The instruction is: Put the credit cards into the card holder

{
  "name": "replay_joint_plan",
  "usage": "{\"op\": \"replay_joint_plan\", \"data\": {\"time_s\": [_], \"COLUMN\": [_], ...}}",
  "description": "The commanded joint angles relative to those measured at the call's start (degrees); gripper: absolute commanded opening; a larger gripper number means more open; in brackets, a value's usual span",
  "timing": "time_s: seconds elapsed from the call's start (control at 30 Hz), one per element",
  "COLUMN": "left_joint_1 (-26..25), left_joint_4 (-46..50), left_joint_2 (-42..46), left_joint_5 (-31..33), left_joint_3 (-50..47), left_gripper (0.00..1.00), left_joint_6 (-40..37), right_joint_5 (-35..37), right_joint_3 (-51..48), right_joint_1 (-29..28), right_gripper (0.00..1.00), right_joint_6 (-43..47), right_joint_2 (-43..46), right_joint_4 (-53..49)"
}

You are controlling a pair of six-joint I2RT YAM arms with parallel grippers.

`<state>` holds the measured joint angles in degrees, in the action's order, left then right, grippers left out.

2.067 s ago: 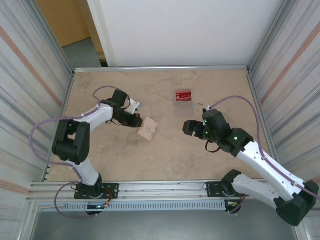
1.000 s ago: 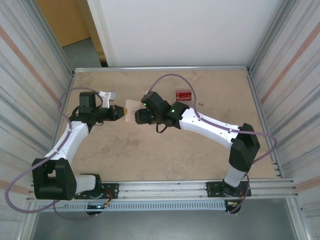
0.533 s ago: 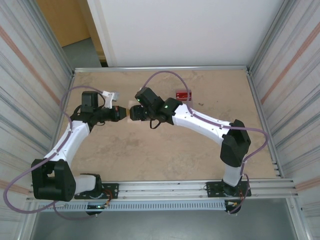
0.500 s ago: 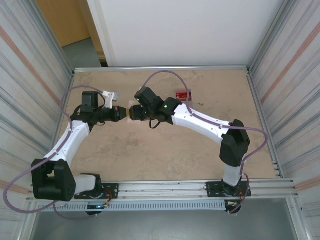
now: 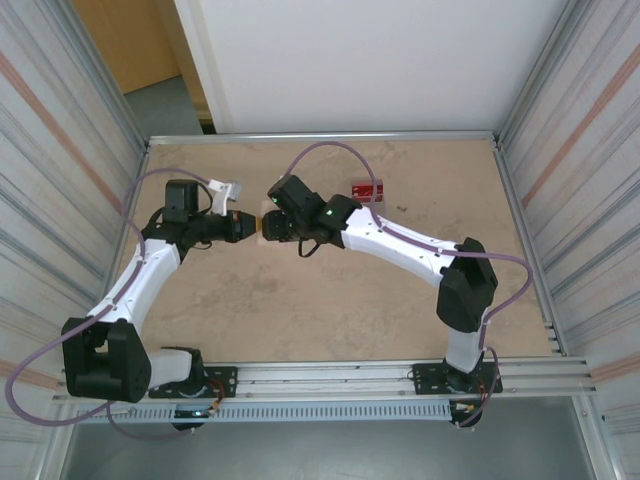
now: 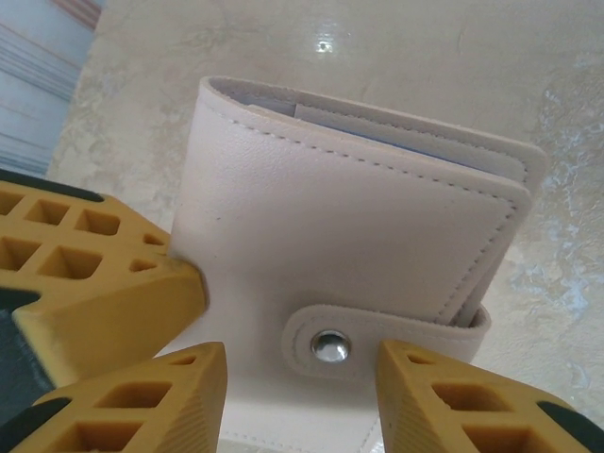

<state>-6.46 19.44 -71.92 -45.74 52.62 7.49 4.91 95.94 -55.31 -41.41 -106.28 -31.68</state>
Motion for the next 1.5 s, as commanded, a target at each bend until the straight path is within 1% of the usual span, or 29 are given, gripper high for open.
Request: {"op": "replay_joint_plan", "data": {"time_s": [0.0,0.13,0.37,0.53,0.9,1.27,1.47], "left_joint_1": [-0.14,-0.13,-0.14,-0.14,-0.22,-0.22,-0.22], "left_joint_4": [-0.26,-1.06,-1.33,-1.47,-0.81,-0.79,-0.98], "left_joint_2": [0.82,0.93,0.63,1.15,1.61,1.79,1.81], "left_joint_5": [-4.24,-7.17,-9.05,-9.28,-10.25,-10.24,-10.19], "left_joint_3": [0.81,-0.06,-0.19,-0.5,-0.41,-0.42,-0.5], "left_gripper": [0.0,0.0,0.0,0.0,0.0,0.0,0.0], "left_joint_6": [-1.16,-0.89,-0.87,-1.27,-2.3,-2.38,-2.39], "right_joint_5": [0.37,0.1,0.7,0.46,1.11,1.95,2.21], "right_joint_3": [1.49,2.19,0.64,-0.74,-2.22,-5.06,-6.05], "right_joint_1": [0.53,0.72,1.08,1.53,1.78,2.39,2.4], "right_gripper": [0.43,0.43,0.39,0.34,0.26,0.14,0.11], "right_joint_6": [-1.04,-1.1,-1.22,-1.31,-1.31,-1.28,-1.42], "right_joint_2": [-2.07,-2.95,-2.22,-1.26,-0.43,2.39,3.33], "right_joint_4": [-0.21,0.13,0.49,1.8,1.98,2.67,2.9]}}
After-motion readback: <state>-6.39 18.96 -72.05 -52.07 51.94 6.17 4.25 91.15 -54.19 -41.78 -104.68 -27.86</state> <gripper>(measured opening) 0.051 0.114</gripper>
